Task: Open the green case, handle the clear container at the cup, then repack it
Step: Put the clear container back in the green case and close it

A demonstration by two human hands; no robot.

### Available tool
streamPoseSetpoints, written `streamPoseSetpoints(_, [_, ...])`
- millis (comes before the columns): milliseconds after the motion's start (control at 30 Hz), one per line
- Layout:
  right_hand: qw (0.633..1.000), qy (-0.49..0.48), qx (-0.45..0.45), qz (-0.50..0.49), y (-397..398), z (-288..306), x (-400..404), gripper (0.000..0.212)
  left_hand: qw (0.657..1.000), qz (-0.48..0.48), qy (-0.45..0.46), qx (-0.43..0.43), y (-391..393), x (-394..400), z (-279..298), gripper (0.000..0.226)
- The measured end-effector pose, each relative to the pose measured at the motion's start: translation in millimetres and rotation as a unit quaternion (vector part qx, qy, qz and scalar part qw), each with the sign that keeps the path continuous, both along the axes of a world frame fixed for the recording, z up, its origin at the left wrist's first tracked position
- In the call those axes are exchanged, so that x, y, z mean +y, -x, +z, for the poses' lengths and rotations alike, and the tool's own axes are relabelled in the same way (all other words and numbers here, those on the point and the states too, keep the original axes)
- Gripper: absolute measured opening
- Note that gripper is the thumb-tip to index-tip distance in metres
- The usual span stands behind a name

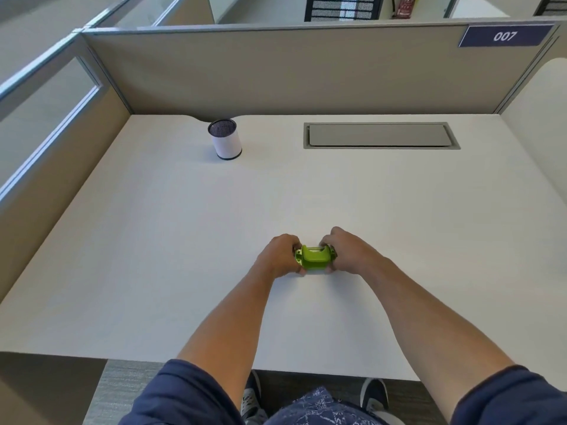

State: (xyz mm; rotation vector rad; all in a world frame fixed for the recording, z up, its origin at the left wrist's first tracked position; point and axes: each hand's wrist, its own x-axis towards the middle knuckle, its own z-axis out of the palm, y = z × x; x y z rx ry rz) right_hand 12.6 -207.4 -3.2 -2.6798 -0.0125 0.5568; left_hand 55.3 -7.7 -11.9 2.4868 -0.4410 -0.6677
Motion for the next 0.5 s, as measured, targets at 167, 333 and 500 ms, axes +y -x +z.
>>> streamPoseSetpoints(167, [0.999, -0.026, 0.02, -0.018, 3.5, -4.8, -2.3, 0.063, 0.995, 0.012, 0.068, 0.071, -7.6, 10.4, -0.4, 0.03])
streamPoseSetpoints(333, [0.993, -0.099, 0.021, -0.063, 11.5, -7.3, -3.6, 0.059, 0.986, 0.079, 0.124, 0.077, 1.6, 10.8, -6.9, 0.02])
streamPoseSetpoints(500, [0.975, -0.182, -0.034, -0.123, 20.7, -5.9, -11.4, 0.045, 0.96, 0.133, 0.223, 0.104, 9.0, 12.8, -6.4, 0.025])
